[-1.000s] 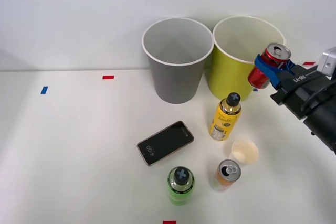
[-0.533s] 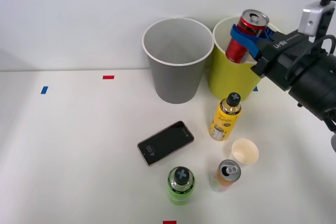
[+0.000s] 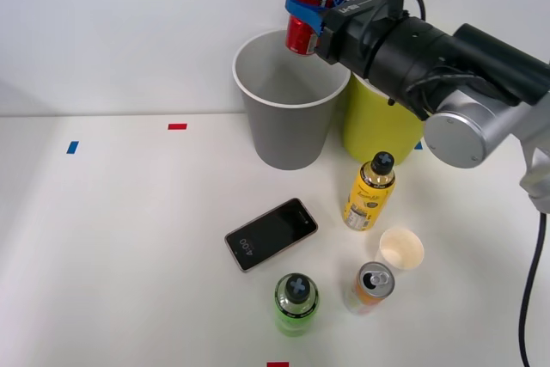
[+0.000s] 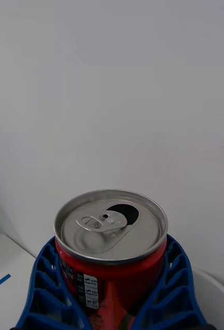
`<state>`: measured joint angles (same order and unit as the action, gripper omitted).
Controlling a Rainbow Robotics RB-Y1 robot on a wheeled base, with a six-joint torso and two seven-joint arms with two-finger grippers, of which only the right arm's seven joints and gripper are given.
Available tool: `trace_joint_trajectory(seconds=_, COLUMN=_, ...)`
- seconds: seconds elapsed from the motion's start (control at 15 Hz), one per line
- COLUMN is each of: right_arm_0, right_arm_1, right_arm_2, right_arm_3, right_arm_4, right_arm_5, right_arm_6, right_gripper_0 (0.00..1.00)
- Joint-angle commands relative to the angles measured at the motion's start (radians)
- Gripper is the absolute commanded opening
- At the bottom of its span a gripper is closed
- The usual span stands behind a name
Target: Put cans in the gray bin, plastic bottles in the light green bin
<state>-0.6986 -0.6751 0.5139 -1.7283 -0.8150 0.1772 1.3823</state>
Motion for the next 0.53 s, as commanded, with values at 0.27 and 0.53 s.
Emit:
trace_joint_trajectory(seconds=0.27, right_arm_0=-0.153, right_arm_1=0.108, right_arm_2=0.121, right_arm_3=0.240, right_arm_4=0.027, right_arm_5=-0.062, right_arm_6=0.004, right_gripper_0=0.00)
trace_joint_trajectory(seconds=0.53, right_arm_0=-0.157, right_arm_1=0.098, right_arm_2=0.126, right_arm_3=0.246, right_arm_4=0.066, right_arm_5=-0.062, right_arm_6=0.004, right_gripper_0=1.00)
